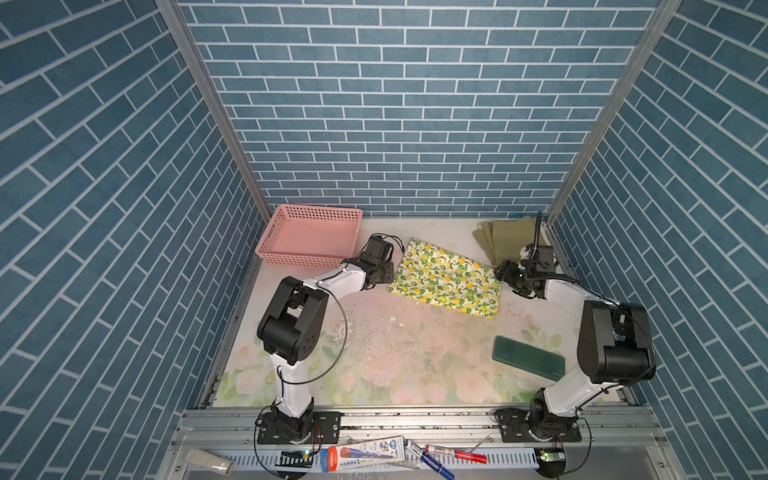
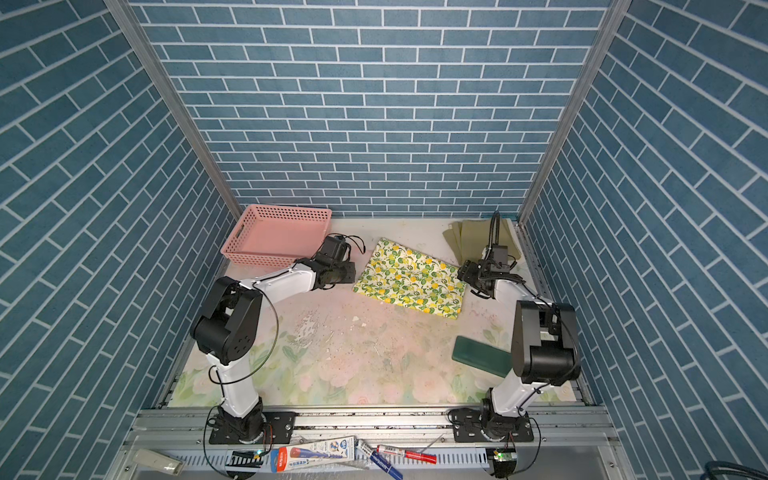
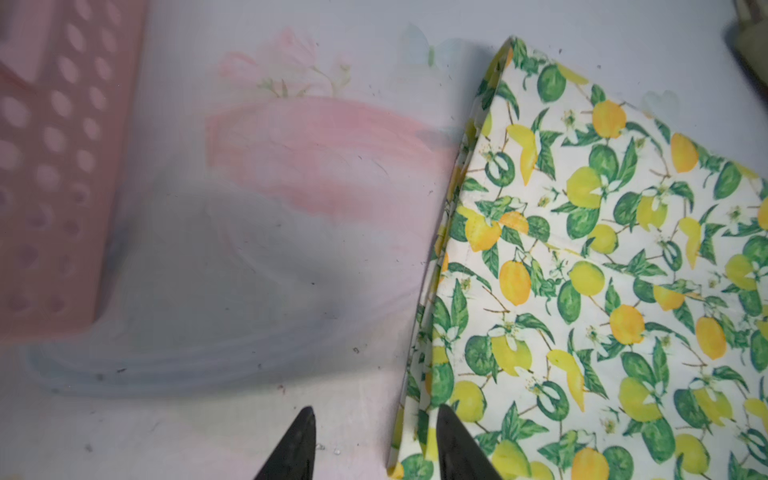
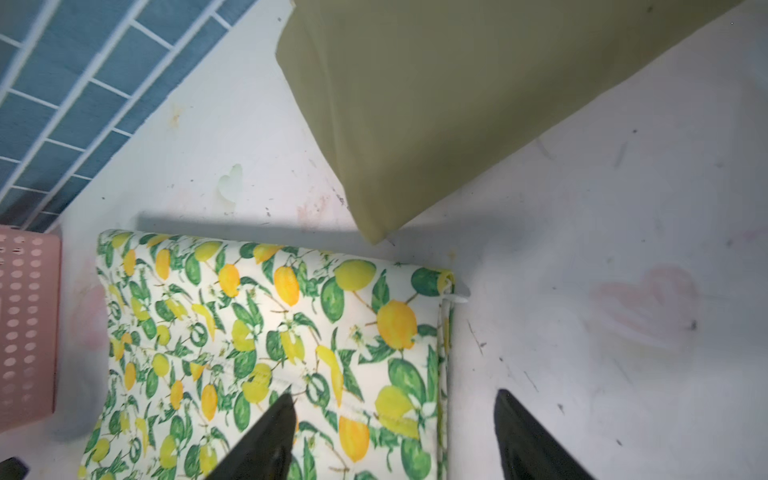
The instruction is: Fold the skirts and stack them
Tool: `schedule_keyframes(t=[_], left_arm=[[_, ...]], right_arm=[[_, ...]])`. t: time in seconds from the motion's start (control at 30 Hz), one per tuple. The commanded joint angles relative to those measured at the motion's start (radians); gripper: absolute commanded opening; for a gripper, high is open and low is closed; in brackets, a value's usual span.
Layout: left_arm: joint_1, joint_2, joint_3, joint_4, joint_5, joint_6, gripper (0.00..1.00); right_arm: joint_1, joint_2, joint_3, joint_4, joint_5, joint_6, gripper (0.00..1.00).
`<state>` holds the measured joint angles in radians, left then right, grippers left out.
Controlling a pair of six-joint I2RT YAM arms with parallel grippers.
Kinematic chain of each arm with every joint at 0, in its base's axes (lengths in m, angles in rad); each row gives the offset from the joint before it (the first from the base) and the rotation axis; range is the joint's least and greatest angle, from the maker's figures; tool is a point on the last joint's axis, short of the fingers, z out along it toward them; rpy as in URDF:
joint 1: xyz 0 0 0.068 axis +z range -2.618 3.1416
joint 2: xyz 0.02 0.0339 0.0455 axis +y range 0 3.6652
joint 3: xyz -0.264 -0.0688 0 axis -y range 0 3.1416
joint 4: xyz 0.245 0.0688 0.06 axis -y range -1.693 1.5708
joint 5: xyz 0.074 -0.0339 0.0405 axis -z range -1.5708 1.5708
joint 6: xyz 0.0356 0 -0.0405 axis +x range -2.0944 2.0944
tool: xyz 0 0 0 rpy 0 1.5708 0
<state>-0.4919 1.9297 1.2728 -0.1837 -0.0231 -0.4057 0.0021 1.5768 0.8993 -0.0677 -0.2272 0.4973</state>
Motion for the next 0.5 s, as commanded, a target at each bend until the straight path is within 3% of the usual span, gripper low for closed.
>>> schedule_keyframes(t=[0.0, 0.2, 0.37, 0.4, 0.47], left_arm=[[-0.023, 0.049, 0.043, -0.01, 0.022, 0.013, 0.5], [-0.027, 0.101, 0.061, -0.012, 0.032, 0.008, 0.51], [-0.027, 0.159, 0.081, 0.0, 0.054, 0.004, 0.5], [-0.027, 0.17, 0.083, 0.004, 0.062, 0.002, 0.46], [-0.028, 0.182, 0.08, 0.014, 0.072, -0.001, 0.29]], right_arm=[[0.003, -0.095, -0.092, -0.059, 0.017, 0.011, 0.77], [0.003, -0.182, -0.206, -0.06, -0.028, 0.06, 0.77], [0.003, -0.129, -0.24, -0.021, -0.061, 0.088, 0.77], [0.003, -0.104, -0.236, -0.016, -0.064, 0.09, 0.77], [0.003, -0.057, -0.232, 0.018, -0.095, 0.094, 0.76]])
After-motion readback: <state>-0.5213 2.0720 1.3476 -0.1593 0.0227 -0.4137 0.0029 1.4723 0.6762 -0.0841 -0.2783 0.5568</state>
